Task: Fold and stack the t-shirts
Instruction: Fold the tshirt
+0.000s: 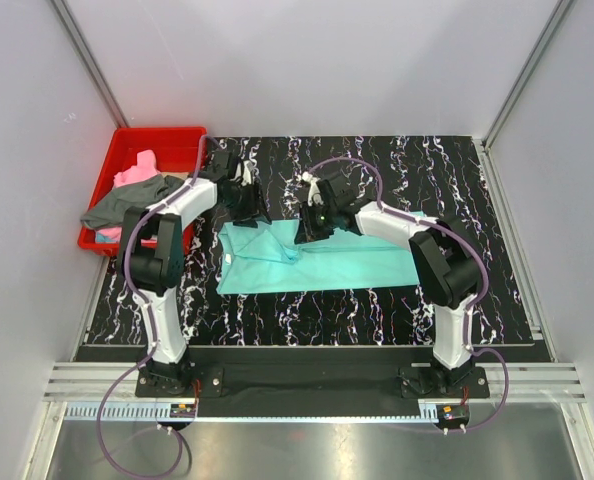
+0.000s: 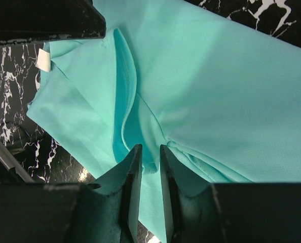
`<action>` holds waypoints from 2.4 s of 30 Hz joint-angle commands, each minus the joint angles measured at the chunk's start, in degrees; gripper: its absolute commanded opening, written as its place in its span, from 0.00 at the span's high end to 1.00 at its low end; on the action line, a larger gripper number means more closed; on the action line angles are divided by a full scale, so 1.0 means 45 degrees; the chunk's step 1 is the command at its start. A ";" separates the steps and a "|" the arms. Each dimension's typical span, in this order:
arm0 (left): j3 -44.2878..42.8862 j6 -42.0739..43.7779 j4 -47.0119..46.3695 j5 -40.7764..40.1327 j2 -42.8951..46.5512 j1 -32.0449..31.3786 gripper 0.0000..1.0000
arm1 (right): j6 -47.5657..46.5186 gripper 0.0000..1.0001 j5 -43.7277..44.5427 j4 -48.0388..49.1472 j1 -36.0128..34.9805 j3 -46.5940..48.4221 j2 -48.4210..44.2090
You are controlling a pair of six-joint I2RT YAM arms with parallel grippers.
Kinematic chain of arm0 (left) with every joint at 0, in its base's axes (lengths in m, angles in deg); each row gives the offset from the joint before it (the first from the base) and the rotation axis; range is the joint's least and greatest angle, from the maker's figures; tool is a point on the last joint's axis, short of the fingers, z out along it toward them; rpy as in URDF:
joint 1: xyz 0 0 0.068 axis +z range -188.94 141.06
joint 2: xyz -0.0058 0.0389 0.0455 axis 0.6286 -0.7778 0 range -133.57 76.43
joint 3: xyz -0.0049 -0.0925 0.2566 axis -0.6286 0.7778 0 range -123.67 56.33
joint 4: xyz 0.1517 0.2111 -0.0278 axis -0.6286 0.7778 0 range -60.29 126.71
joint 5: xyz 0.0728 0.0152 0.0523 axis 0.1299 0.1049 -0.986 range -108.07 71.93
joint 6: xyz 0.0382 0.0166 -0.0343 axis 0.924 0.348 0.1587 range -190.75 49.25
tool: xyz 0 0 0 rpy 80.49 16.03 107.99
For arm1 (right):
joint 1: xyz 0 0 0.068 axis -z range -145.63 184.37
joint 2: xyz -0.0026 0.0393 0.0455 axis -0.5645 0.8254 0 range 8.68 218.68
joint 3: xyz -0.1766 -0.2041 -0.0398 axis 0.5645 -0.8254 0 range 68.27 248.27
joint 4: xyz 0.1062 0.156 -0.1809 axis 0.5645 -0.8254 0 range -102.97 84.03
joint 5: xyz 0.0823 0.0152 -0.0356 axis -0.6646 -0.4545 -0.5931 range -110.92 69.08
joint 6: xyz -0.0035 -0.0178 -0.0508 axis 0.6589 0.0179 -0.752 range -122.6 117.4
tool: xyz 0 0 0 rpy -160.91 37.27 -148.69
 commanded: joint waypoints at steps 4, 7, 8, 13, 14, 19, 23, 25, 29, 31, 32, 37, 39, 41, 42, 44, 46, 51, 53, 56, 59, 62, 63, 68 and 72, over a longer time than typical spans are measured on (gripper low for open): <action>-0.0634 0.0260 -0.0519 0.0894 -0.0824 -0.0130 0.48 | 0.0008 0.72 0.0553 0.0237 -0.0091 -0.0198 -0.1099; -0.0769 0.0337 -0.0423 0.0971 -0.0941 -0.0247 0.48 | -0.0012 0.72 0.0611 0.0216 -0.0072 -0.0217 -0.1177; -0.0809 0.0415 -0.0423 0.0991 -0.0941 -0.0286 0.48 | 0.0007 0.72 0.0612 0.0217 -0.0072 -0.0256 -0.1255; -0.0673 0.0475 -0.0422 0.1360 -0.0786 -0.0403 0.48 | 0.0007 0.72 0.0748 0.0139 -0.0091 -0.0412 -0.1548; -0.0595 0.0494 -0.0345 0.1420 -0.0631 -0.0423 0.49 | -0.0031 0.72 0.0806 0.0080 -0.0091 -0.0451 -0.1684; 0.0671 0.0494 -0.0150 0.1615 0.0677 -0.0423 0.49 | -0.0188 0.72 0.0982 0.0021 -0.0053 -0.0841 -0.2075; 0.1844 0.0475 0.0241 0.1500 0.2395 -0.0423 0.49 | -0.0188 0.72 0.1041 0.0002 -0.0072 -0.1115 -0.2232; 0.2662 0.0474 0.0532 0.0743 0.3137 -0.0423 0.49 | -0.0188 0.72 0.1002 -0.0037 -0.0072 -0.1213 -0.2271; 0.3565 0.0125 0.0924 -0.0198 0.4623 -0.0423 0.49 | -0.0071 0.72 0.0749 -0.0076 -0.0072 -0.1175 -0.2115; 0.3625 -0.0091 0.1371 -0.1344 0.4800 -0.0442 0.51 | 0.0065 0.71 0.0651 -0.0057 -0.0091 -0.1058 -0.1979; 0.3586 -0.0227 0.1548 -0.1817 0.4839 -0.0462 0.52 | 0.0105 0.72 0.0593 -0.0134 -0.0072 -0.0960 -0.1746; 0.3078 -0.0463 0.1844 -0.3832 0.4646 -0.0462 0.52 | 0.0456 0.70 0.0493 -0.0370 -0.0189 -0.0432 -0.1061; 0.2922 -0.0599 0.1417 -0.3775 0.4489 -0.0481 0.52 | 0.0476 0.69 0.0573 -0.0369 -0.0228 -0.0316 -0.0924; 0.2844 -0.0794 0.1102 -0.2880 0.4080 -0.0482 0.52 | 0.0554 0.71 0.0418 -0.0428 -0.0286 -0.0159 -0.0612; 0.2766 -0.0853 0.0888 -0.2161 0.3904 -0.0501 0.52 | 0.0574 0.72 0.0358 -0.0467 -0.0325 0.0015 -0.0476; 0.2862 -0.1009 0.0711 -0.1784 0.3610 -0.0714 0.54 | 0.0612 0.75 0.0319 -0.0506 -0.0539 0.0114 -0.0221; 0.3213 -0.1010 0.0438 -0.1588 0.3590 -0.0949 0.54 | 0.0710 0.76 0.0319 -0.0448 -0.0677 0.0076 -0.0162; 0.4150 -0.1186 0.0183 -0.1898 0.3376 -0.1204 0.54 | 0.0808 0.77 0.0670 -0.0798 -0.0775 0.0289 -0.0084; 0.4133 -0.1321 0.0455 -0.2503 0.2927 -0.1204 0.54 | 0.0711 0.74 0.0651 -0.1052 -0.0814 0.0310 0.0014; 0.4113 -0.1497 0.0768 -0.3187 0.2536 -0.1204 0.55 | 0.0574 0.72 0.1019 -0.1423 -0.0912 0.0038 0.0131; 0.4152 -0.1673 0.0925 -0.4085 0.2379 -0.1204 0.55 | 0.0554 0.76 0.1684 -0.1658 -0.0892 -0.0509 0.0229; 0.4133 -0.1810 0.0945 -0.4400 0.2301 -0.1204 0.54 | 0.0379 0.78 0.1978 -0.1620 -0.0892 -0.0861 0.0288; 0.4094 -0.1869 0.0964 -0.4477 0.2262 -0.1204 0.54 | 0.0340 0.77 0.2075 -0.1639 -0.0892 -0.0881 0.0268; 0.3860 -0.2104 0.1178 -0.4712 0.2437 -0.1263 0.53 | 0.0124 0.76 0.2623 -0.1912 -0.0892 -0.0765 -0.0297; 0.3198 -0.2065 0.1451 -0.3992 0.3079 -0.1263 0.52 | 0.0279 0.75 0.2838 -0.2749 -0.0892 -0.0453 -0.1037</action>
